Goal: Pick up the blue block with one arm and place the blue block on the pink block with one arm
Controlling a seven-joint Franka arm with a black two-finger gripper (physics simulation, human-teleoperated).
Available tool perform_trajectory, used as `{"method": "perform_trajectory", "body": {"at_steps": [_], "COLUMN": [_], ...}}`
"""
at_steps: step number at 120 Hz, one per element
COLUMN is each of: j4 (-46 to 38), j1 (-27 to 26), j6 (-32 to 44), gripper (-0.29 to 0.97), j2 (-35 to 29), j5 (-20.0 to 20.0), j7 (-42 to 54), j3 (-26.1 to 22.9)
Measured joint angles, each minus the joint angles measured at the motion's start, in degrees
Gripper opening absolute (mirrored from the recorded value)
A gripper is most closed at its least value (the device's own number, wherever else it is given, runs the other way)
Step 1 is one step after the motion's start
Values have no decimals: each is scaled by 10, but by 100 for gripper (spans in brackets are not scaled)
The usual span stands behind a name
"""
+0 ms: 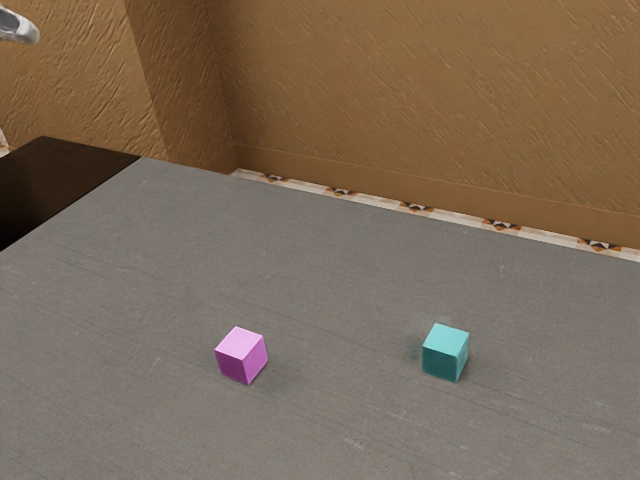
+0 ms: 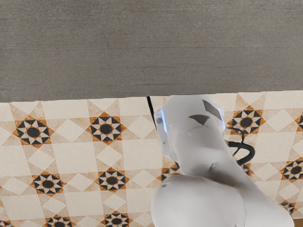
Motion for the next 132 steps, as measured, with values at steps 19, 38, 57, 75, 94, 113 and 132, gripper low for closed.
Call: {"method": "perform_trajectory", "body": {"at_steps": [19, 38, 57, 75, 94, 113, 132], "j4": [-22, -124, -452, -621, -634, -564, -389], "j1": [-15, -31, -23, -22, -22, -21, -26], "j6": [186, 265, 373, 460, 516, 633, 712], "gripper": [68, 68, 68, 68, 68, 68, 68], "j2": [33, -45, -312, -422, -415, -204, 24], "j5": [-4, -37, -30, -41, 17, 31, 13], "j7": [134, 231, 299, 350, 508, 698, 851], "j3": [-65, -167, -276, -306, -321, -377, -437]}}
